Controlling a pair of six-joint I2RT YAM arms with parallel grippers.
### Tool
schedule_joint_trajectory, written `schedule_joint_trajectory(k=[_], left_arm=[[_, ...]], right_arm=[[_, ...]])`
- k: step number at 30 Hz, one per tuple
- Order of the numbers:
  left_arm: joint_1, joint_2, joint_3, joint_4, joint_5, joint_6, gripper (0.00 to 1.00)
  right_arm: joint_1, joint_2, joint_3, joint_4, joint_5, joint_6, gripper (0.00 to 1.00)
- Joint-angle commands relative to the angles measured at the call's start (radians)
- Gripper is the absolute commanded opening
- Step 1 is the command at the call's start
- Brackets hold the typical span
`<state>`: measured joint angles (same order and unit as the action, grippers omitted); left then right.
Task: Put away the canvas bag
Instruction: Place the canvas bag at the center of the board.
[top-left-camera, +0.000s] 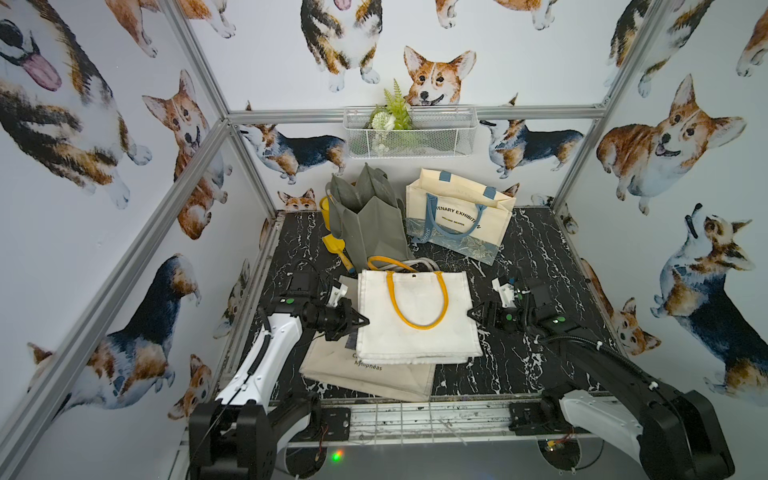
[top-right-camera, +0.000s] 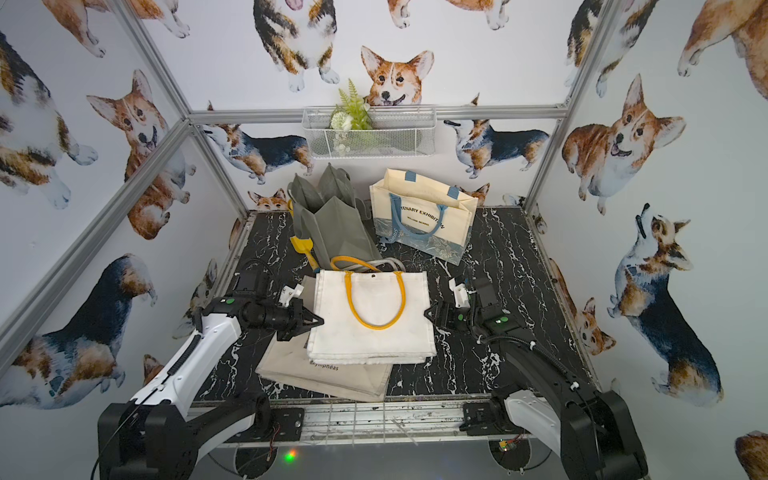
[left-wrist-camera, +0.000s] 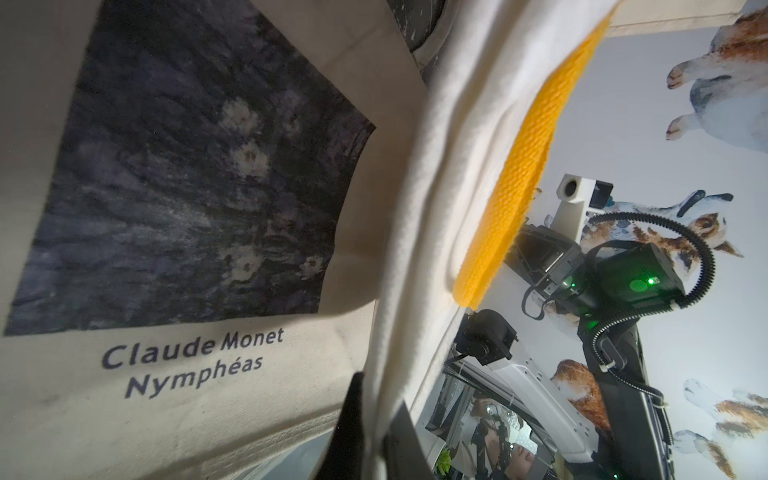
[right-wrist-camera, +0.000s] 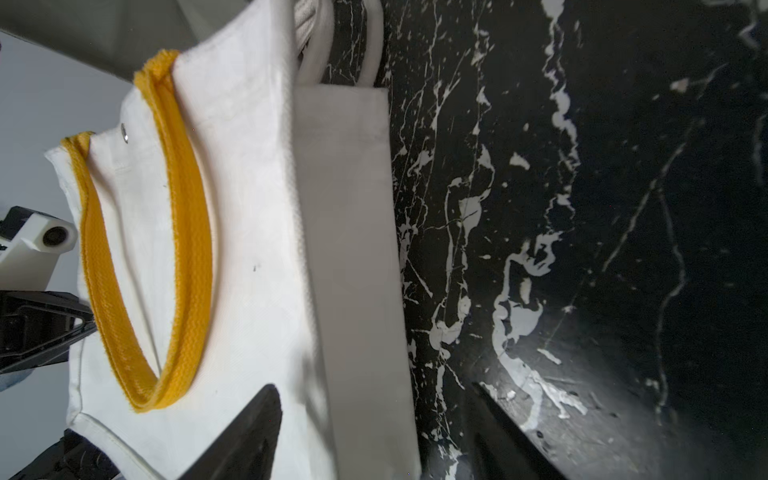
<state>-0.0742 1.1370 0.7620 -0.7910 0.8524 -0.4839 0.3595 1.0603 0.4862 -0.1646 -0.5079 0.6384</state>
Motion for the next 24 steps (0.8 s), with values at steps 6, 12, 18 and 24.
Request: schedule_joint_trajectory(k=[6,12,18,24], left_arm=[[0.002,0.093,0.059,-0.075,-0.096,0.126,0.0],[0.002,0.147,0.124,-0.113,-0.176,0.165,0.0],[0.002,0.187,0.12,-0.094,-0.24,0.149,0.0],[0.003,0.228,0.195,-0.174,-0.289,0.167,0.0]], right_arm=[[0.0,0.214,-0.019,0.47,-0.261,0.158,0.44],[0.004,0.361,-0.007,0.447,-0.296,0.177,0.17],[0.134,0.282,0.104,0.006,0.019,-0.077,0.16],[0.194,0.26,0.213,-0.095,0.04,-0.1,0.13]])
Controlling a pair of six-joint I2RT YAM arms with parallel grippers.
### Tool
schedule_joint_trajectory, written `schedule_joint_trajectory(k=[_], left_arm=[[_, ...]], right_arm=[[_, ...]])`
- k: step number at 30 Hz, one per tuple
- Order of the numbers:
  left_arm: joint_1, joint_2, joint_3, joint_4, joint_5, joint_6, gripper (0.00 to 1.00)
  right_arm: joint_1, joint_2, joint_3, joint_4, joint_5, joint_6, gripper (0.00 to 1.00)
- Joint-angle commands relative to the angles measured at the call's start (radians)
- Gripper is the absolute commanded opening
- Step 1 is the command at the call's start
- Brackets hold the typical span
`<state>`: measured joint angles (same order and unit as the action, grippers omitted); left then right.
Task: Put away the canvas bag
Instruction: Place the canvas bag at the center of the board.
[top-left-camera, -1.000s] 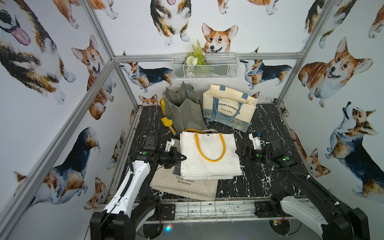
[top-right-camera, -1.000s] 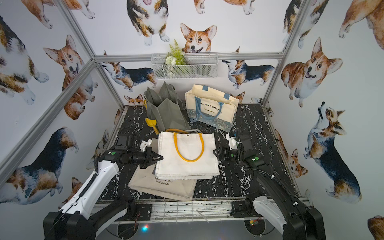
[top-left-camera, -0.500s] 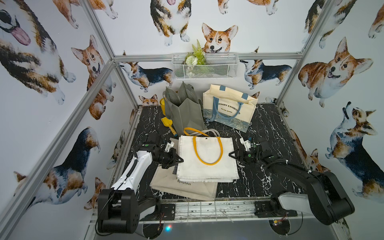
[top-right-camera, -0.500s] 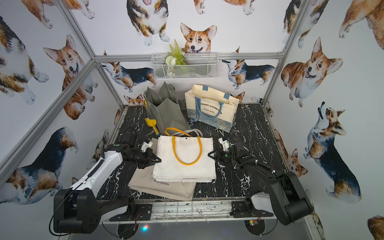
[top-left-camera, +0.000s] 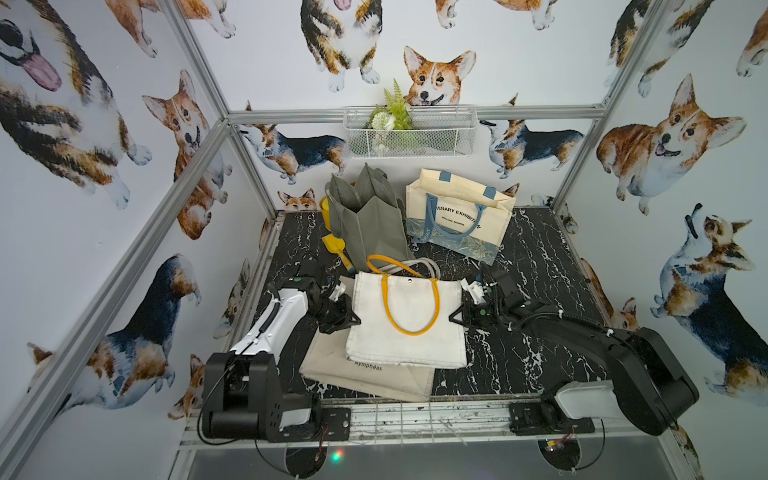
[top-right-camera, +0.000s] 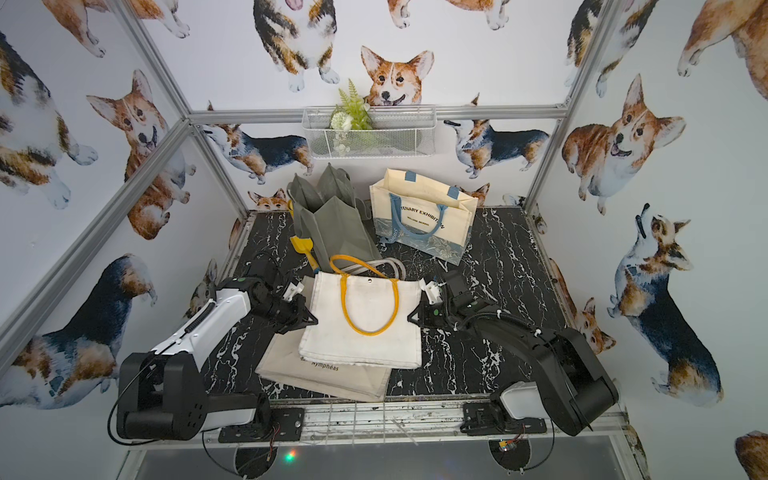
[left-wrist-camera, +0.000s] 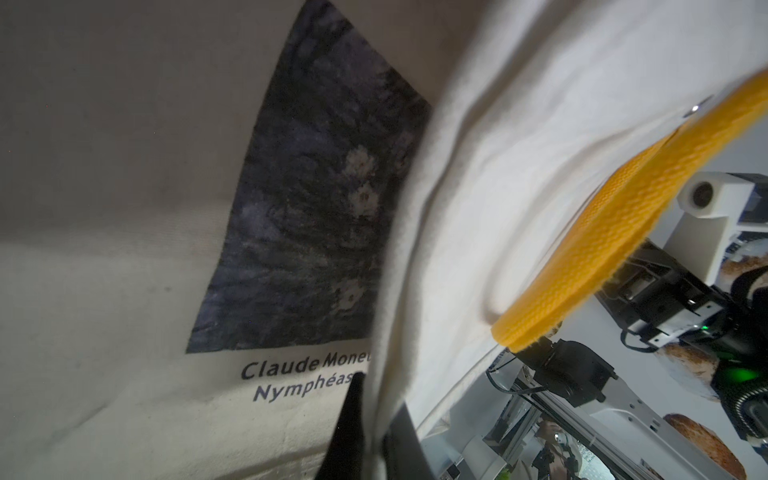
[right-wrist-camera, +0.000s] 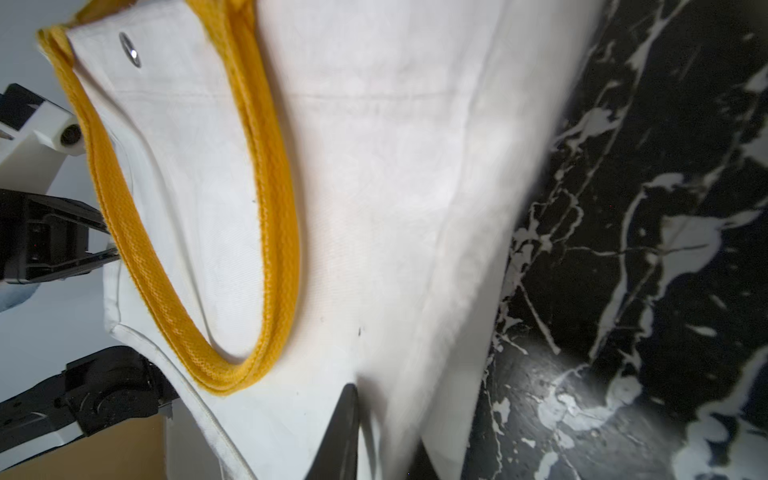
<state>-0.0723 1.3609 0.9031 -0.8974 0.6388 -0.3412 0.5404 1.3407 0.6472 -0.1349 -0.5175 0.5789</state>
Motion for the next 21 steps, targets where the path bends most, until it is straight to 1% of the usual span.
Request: schedule_joint_trajectory(k=[1,4,8,10,12,14,16,18,21], left_arm=[[0.0,-0.005,0.078,-0.097,-0.103,0.03,0.0],[0.002,-0.049,0.154,-0.189,-0.187,0.032,0.0],[0.001,-0.13,0.191,-0.269,-0.193,0.019,0.0],[0.002,-0.159,0.19,-0.314,-0.229,0.034,0.0],[0.008,-0.151,0.179,-0.346,-0.281,0.067,0.0],[0.01,-0.11,0.182,-0.379,-0.347,0.089,0.0],[0.01,-0.078,0.192,-0.391,-0.376,0.106,0.0],[0.01,-0.067,0.195,-0.387,-0.439,0.112,0.0],[0.012,-0.029,0.205,-0.359,-0.548,0.138,0.01]], right_arm=[[0.017,-0.036,0.071,-0.156,0.045,-0.039,0.12],[0.033,-0.092,0.141,-0.272,0.023,-0.022,0.1],[0.044,-0.106,0.255,-0.438,-0.072,-0.011,0.09],[0.063,-0.096,0.282,-0.472,-0.108,0.002,0.08],[0.078,-0.071,0.27,-0.43,-0.161,0.039,0.08],[0.078,-0.021,0.223,-0.316,-0.229,0.111,0.08],[0.079,0.033,0.198,-0.253,-0.258,0.149,0.09],[0.085,0.092,0.192,-0.216,-0.26,0.139,0.1],[0.092,0.164,0.219,-0.21,-0.237,0.097,0.12]])
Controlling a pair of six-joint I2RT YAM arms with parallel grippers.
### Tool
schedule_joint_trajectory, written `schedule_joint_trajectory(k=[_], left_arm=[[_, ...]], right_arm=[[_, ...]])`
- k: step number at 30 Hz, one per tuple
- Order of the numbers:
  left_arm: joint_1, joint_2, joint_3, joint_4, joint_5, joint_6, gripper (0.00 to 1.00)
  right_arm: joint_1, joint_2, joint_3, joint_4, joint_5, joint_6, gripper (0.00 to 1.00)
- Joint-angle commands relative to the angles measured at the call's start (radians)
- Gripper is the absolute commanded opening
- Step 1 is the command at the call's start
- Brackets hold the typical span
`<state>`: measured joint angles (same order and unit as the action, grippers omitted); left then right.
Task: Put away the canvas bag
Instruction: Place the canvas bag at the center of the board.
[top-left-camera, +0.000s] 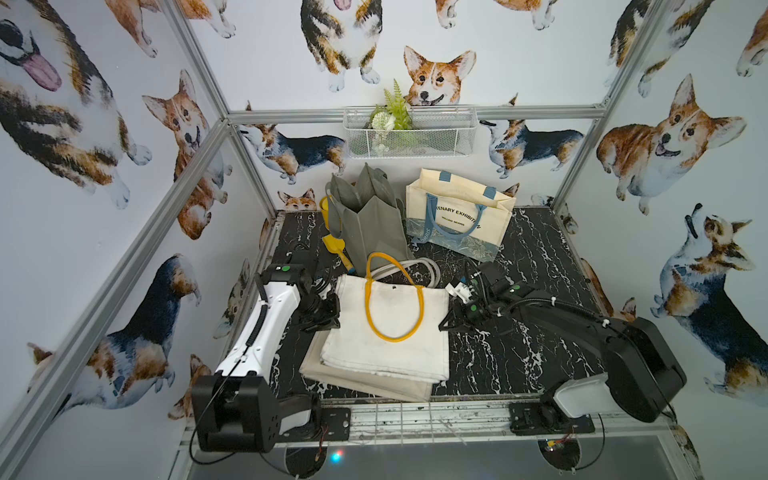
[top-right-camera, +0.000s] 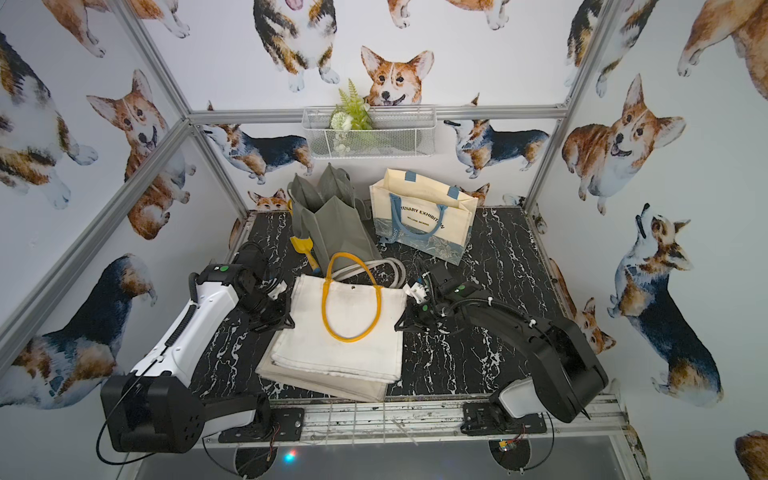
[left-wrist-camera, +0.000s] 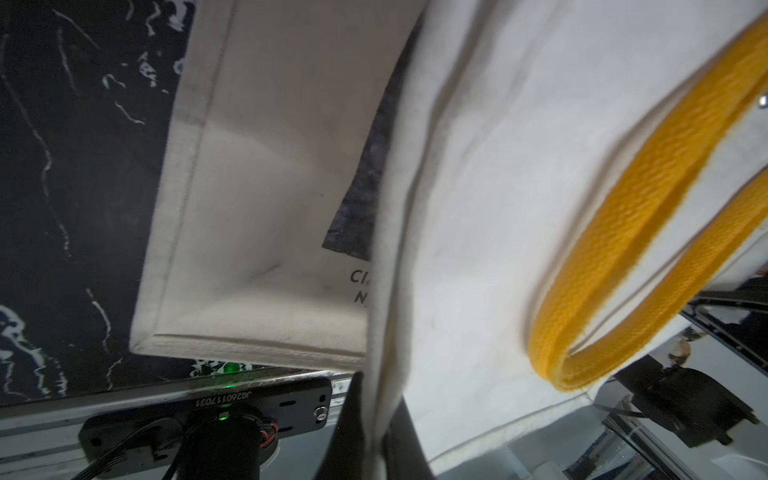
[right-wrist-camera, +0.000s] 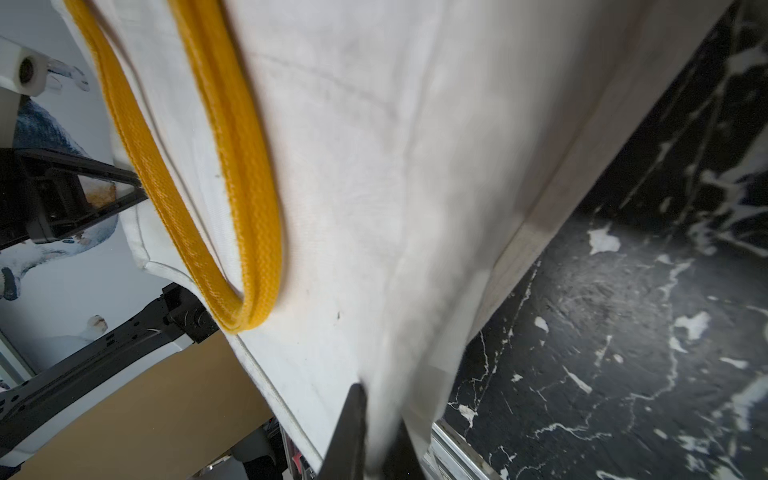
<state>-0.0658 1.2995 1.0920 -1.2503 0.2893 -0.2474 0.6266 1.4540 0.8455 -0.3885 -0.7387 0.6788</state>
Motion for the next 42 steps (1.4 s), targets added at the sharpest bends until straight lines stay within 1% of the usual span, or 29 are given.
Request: schedule_joint_trajectory(k=[1,3,4,5,7,8,9,10,13,15,17,20,21,22,23,24,25,28,31,34,36,38,40,42], left_arm=[[0.019,0.062,0.027,-0.004,-0.202,0.042,0.01],[0.029,0.132,0.067,0.014,-0.21,0.049,0.01],[0.029,0.149,0.077,0.034,-0.212,0.046,0.03],[0.03,0.168,0.086,0.055,-0.21,0.043,0.11],[0.029,0.213,0.104,0.063,-0.202,0.036,0.16],[0.029,0.234,0.102,0.07,-0.198,0.032,0.24],[0.029,0.25,0.095,0.084,-0.19,0.031,0.35],[0.029,0.262,0.081,0.102,-0.175,0.031,0.4],[0.029,0.297,0.045,0.143,-0.148,0.018,0.54],[0.029,0.305,0.034,0.155,-0.162,0.003,0.6],[0.027,0.273,0.032,0.164,-0.191,-0.001,0.63],[0.026,0.128,0.008,0.212,-0.196,-0.025,0.66],[0.026,0.061,-0.013,0.245,-0.166,-0.04,0.68],[0.025,0.011,-0.036,0.273,-0.135,-0.059,0.72],[0.024,-0.043,-0.067,0.301,-0.098,-0.09,0.82],[0.024,-0.08,-0.095,0.317,-0.068,-0.117,0.83],[0.024,-0.108,-0.125,0.325,-0.036,-0.145,0.81],[0.017,-0.185,-0.204,0.348,0.044,-0.187,0.77],[-0.017,-0.308,-0.298,0.41,0.086,-0.265,0.76],[-0.071,-0.393,-0.367,0.471,0.118,-0.336,0.75],[-0.111,-0.414,-0.399,0.477,0.125,-0.351,0.73],[-0.141,-0.406,-0.414,0.477,0.124,-0.339,0.72],[-0.164,-0.388,-0.419,0.493,0.124,-0.325,0.7],[-0.207,-0.36,-0.405,0.505,0.108,-0.314,0.69]], right_arm=[[0.011,0.071,0.037,0.034,-0.011,-0.019,0.12],[0.036,0.12,0.094,-0.014,0.0,-0.071,0.14],[0.051,0.142,0.12,-0.033,0.007,-0.093,0.15],[0.069,0.169,0.147,-0.061,0.021,-0.116,0.16],[0.1,0.224,0.186,-0.095,0.05,-0.148,0.18],[0.117,0.248,0.202,-0.108,0.072,-0.159,0.19],[0.132,0.271,0.215,-0.121,0.096,-0.169,0.19],[0.143,0.288,0.225,-0.137,0.119,-0.177,0.2],[0.155,0.319,0.235,-0.156,0.165,-0.177,0.22],[0.156,0.34,0.227,-0.16,0.184,-0.167,0.25],[0.158,0.363,0.226,-0.17,0.202,-0.16,0.27],[0.158,0.388,0.227,-0.172,0.227,-0.154,0.31],[0.158,0.392,0.227,-0.173,0.237,-0.155,0.32],[0.157,0.395,0.231,-0.18,0.257,-0.16,0.33],[0.154,0.401,0.236,-0.189,0.275,-0.171,0.34],[0.149,0.408,0.245,-0.203,0.292,-0.188,0.35],[0.14,0.42,0.26,-0.227,0.312,-0.205,0.35],[0.089,0.443,0.282,-0.262,0.332,-0.241,0.36],[0.035,0.444,0.301,-0.299,0.363,-0.291,0.36],[-0.007,0.455,0.345,-0.347,0.4,-0.357,0.36],[-0.026,0.467,0.391,-0.39,0.427,-0.395,0.36],[-0.033,0.471,0.425,-0.416,0.424,-0.41,0.36],[-0.024,0.45,0.432,-0.41,0.419,-0.402,0.36],[-0.009,0.431,0.422,-0.394,0.44,-0.394,0.38]])
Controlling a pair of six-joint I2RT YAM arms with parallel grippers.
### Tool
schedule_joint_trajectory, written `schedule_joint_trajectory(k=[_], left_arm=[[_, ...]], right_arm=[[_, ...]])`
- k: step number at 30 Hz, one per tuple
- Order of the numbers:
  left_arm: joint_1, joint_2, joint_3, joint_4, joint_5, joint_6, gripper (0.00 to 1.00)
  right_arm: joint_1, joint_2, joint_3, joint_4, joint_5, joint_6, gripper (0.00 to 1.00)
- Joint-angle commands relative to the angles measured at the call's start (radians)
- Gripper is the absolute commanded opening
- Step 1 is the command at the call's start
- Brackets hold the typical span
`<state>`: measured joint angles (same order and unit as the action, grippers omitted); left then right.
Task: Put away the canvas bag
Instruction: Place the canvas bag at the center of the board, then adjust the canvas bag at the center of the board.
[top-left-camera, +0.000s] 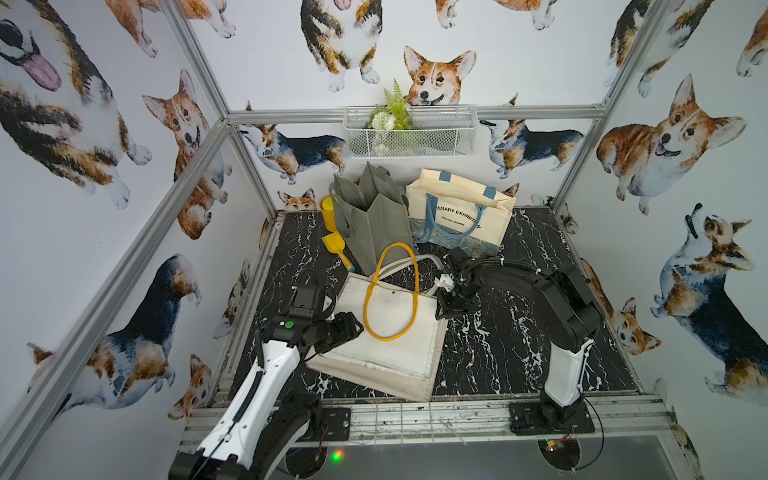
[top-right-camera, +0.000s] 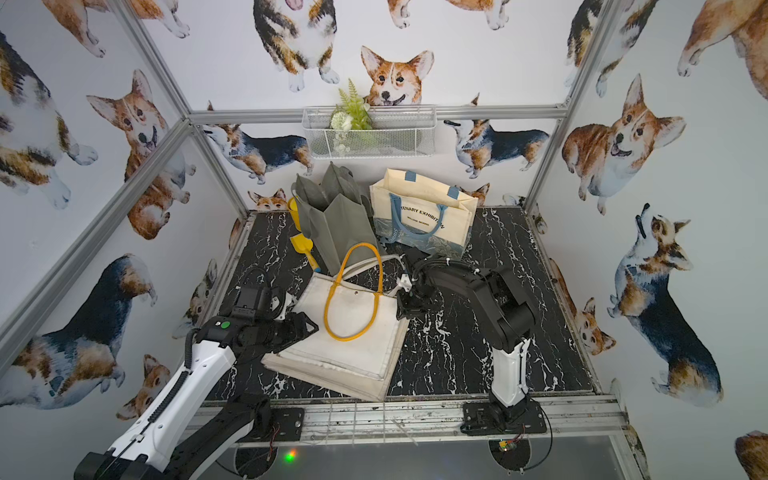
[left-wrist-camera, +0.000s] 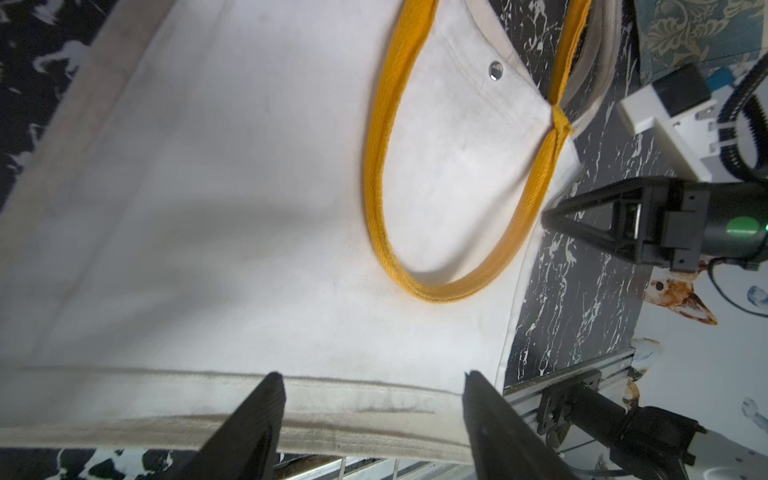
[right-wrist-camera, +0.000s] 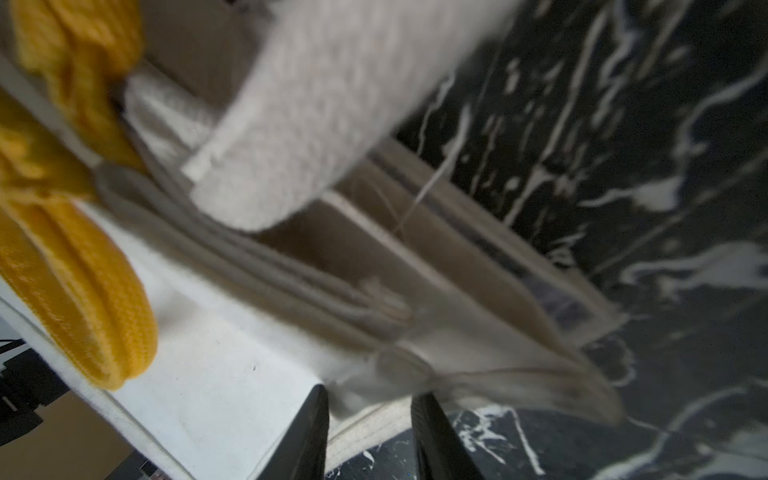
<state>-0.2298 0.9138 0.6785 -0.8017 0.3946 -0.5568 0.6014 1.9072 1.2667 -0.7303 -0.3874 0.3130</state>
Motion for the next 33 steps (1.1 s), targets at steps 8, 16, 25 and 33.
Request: schedule_joint_trajectory(k=[8,16,25,33], left_arm=[[-0.2,0.119,0.098,0.008,-0.156,0.087,0.72],[0.04,0.158,0.197,0.001,-0.168,0.152,0.88],[0.325,0.305,0.212,0.094,-0.062,0.194,0.89],[0.415,0.428,0.124,0.174,0.007,0.168,0.88]], right_arm=[[0.118,-0.17,-0.135,0.066,0.191,0.085,0.51],[0.106,-0.37,-0.391,0.394,0.166,0.289,0.62],[0.004,-0.324,-0.531,0.747,0.081,0.335,0.64],[-0.009,-0.209,-0.504,0.844,0.01,0.307,0.43]])
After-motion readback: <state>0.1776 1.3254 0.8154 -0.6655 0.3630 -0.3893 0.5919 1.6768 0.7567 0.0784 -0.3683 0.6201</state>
